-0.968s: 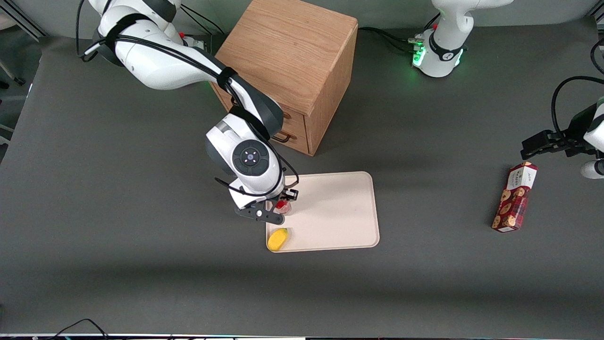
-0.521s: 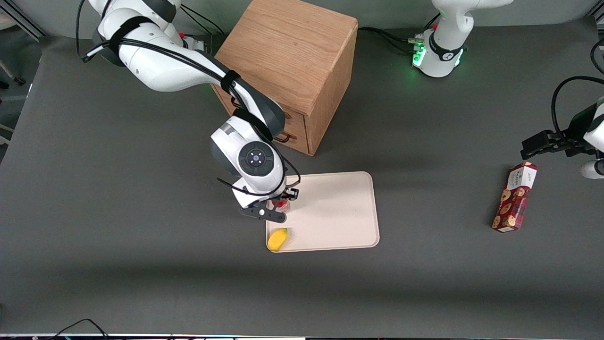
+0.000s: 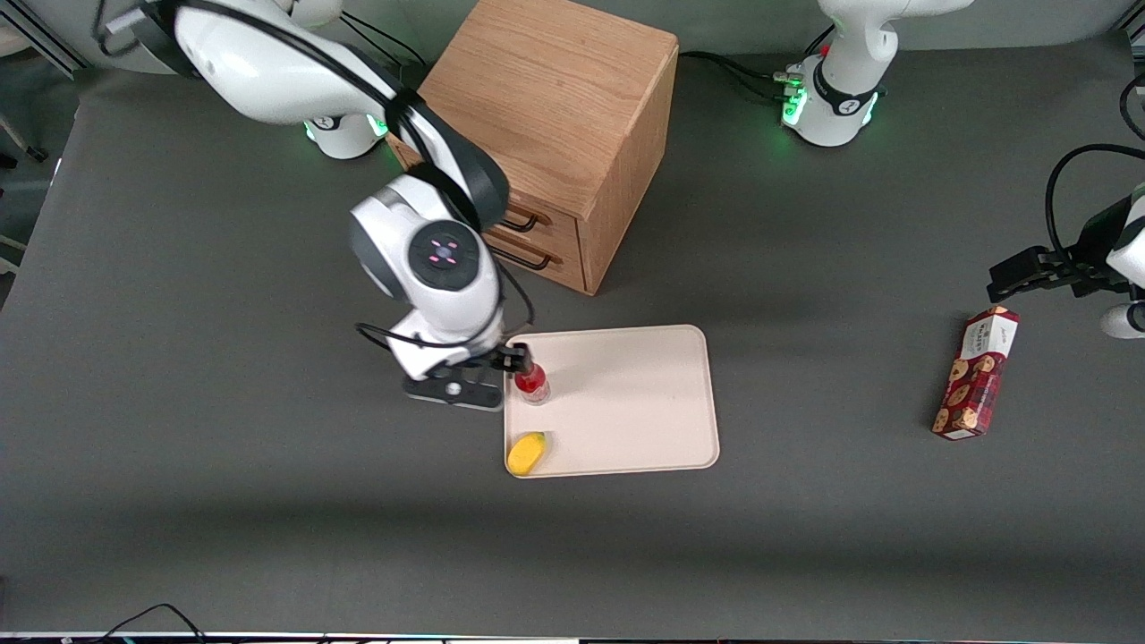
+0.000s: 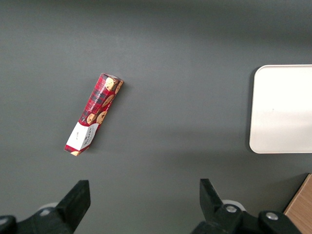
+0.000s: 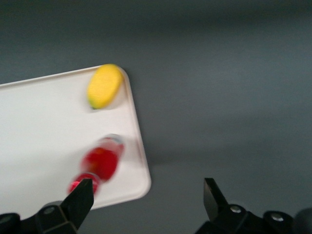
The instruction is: Place coke bottle on tray
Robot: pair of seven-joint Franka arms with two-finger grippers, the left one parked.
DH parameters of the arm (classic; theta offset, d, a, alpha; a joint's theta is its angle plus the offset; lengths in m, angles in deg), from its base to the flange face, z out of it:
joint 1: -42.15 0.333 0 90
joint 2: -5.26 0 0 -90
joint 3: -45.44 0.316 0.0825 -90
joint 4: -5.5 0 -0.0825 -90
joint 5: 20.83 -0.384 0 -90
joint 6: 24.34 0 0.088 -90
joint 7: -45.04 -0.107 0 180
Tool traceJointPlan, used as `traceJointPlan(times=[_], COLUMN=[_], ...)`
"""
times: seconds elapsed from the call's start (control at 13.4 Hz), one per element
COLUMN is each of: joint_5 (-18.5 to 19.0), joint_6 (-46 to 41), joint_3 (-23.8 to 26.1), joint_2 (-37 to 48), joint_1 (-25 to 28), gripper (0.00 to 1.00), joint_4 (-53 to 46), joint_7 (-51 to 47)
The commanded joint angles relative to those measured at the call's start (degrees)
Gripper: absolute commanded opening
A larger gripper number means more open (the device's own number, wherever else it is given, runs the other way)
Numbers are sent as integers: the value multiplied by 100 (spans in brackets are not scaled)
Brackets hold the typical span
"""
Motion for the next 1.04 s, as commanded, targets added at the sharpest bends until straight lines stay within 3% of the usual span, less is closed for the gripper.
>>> traceJointPlan(times=[0.0,0.15,0.52,0.97], joint_5=[-1096,-1529,-1996,-1997], joint_6=[-394,-711,-827,-827], joint_3=[-970,-1639,-2818,-3021], joint_2=[1199,1640,2660,2819], joint_1=[-162,-249,-347,-566], gripper=[100,100,100,100], joint_4=[691,735,1437,1526], joint_7=[1631,2530,4035,4142])
